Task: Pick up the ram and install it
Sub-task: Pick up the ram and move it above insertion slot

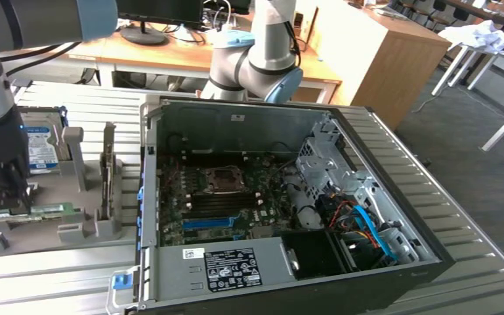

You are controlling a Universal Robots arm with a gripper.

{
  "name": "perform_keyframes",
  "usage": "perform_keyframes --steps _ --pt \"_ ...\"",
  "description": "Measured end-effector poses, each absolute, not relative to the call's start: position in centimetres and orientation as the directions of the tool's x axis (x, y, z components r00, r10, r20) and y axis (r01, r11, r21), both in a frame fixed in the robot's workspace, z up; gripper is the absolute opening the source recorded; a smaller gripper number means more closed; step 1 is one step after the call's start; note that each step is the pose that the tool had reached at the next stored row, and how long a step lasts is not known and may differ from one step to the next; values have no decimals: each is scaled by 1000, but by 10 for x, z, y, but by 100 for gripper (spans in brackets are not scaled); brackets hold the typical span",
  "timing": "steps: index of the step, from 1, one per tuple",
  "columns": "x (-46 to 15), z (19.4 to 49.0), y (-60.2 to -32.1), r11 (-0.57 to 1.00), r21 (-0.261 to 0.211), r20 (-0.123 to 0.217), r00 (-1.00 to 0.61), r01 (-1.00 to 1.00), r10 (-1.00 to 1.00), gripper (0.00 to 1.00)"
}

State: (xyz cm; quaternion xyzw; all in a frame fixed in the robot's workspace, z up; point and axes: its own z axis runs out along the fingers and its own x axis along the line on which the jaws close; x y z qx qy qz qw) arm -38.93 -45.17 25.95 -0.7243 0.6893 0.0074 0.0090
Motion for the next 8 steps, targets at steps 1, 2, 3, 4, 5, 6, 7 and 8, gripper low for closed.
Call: perform_keyframes --steps 1,2,3,4,5,6,7,8 --pt "-389 260 -452 -49 -3 -23 49 -999 -999 12" --pt "-389 261 -452 -49 -3 -23 50 -999 -999 12" --pt "-389 262 -452 -49 -3 -23 50 -999 -999 12" --pt "-389 263 -452 -49 -3 -23 49 -999 -999 12" --pt "-389 264 -452 -49 -3 -23 49 -999 -999 12" --pt "-389 264 -452 -49 -3 -23 50 -999 -999 12" --pt "-389 265 -452 -49 -3 -23 50 -999 -999 12" --pt "-389 266 -452 -49 -3 -23 50 -999 -999 12"
